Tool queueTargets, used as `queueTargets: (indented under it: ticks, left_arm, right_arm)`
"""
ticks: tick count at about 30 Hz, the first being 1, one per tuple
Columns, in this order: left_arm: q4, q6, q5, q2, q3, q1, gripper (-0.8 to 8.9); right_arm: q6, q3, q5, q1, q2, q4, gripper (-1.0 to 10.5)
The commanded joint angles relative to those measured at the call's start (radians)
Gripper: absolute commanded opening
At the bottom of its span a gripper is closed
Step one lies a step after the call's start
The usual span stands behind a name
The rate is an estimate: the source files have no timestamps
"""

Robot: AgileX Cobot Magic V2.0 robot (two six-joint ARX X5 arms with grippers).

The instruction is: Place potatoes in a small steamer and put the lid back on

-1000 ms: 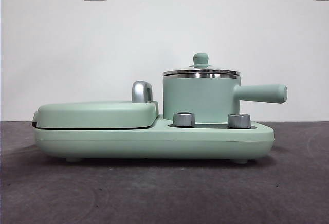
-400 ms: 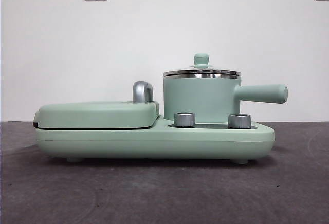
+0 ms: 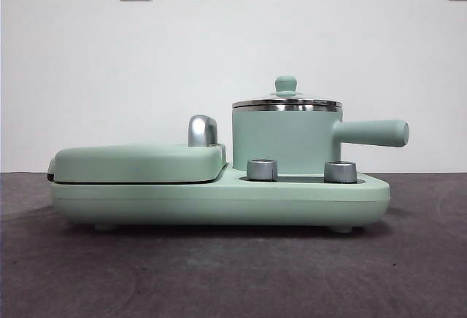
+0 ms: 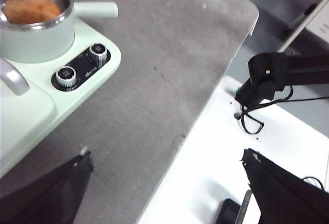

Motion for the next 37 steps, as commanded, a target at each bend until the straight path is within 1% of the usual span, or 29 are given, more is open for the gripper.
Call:
queueTargets:
  ticks: [1,2,3,4,5,8,24,27,29,32,34,37]
  left_arm:
    - [0.027,-0.024,-0.043,-0.029,0.005,-0.008,4.2]
    - [0.03,-0.024,-0.063,-0.042,0.005,-0.008,3.16]
    - [0.032,-0.022,-0.074,-0.053,0.005,-0.008,1.54]
    - [0.034,-0.018,-0.081,-0.061,0.005,-0.008,-0.07]
    - [0.034,-0.017,-0.091,-0.068,0.005,-0.008,0.28]
    - [0.017,-0.043,-0.126,-0.083,0.006,-0.008,0.16]
    - [0.006,-0.039,-0.126,-0.116,0.006,-0.008,0.19]
    - [0.006,-0.039,-0.126,-0.127,0.005,0.01,0.19]
    - [0.009,-0.039,-0.117,-0.129,-0.003,0.042,0.19]
    - [0.08,-0.031,-0.117,-0.156,-0.066,0.144,0.19]
    - [0.182,-0.031,-0.117,-0.201,-0.166,0.23,0.19]
    - [0.397,-0.031,-0.117,-0.298,-0.385,0.356,0.19]
  right_arm:
    - [0.01,0.01,-0.002,0.005,0.008,0.01,4.5]
    - [0.01,0.01,-0.003,0.005,0.008,0.01,3.2]
    - [0.008,0.01,-0.002,0.005,0.008,0.01,1.2]
    - [0.003,0.01,-0.002,0.005,0.008,0.011,-0.3]
    - [0.002,0.01,0.003,0.005,0.008,0.013,0.3]
    - [0.002,0.01,0.005,0.005,0.008,0.026,0.3]
    - [0.002,0.011,0.005,0.005,0.008,0.026,0.3]
    - [0.002,0.011,0.005,0.005,0.008,0.026,0.3]
    - [0.002,0.011,0.005,0.005,0.008,0.026,0.3]
    - [0.002,0.011,0.005,0.005,0.008,0.026,0.3]
    - [0.002,0.011,0.005,0.005,0.008,0.026,0.3]
    - [0.002,0.011,0.005,0.005,0.008,0.026,0.3]
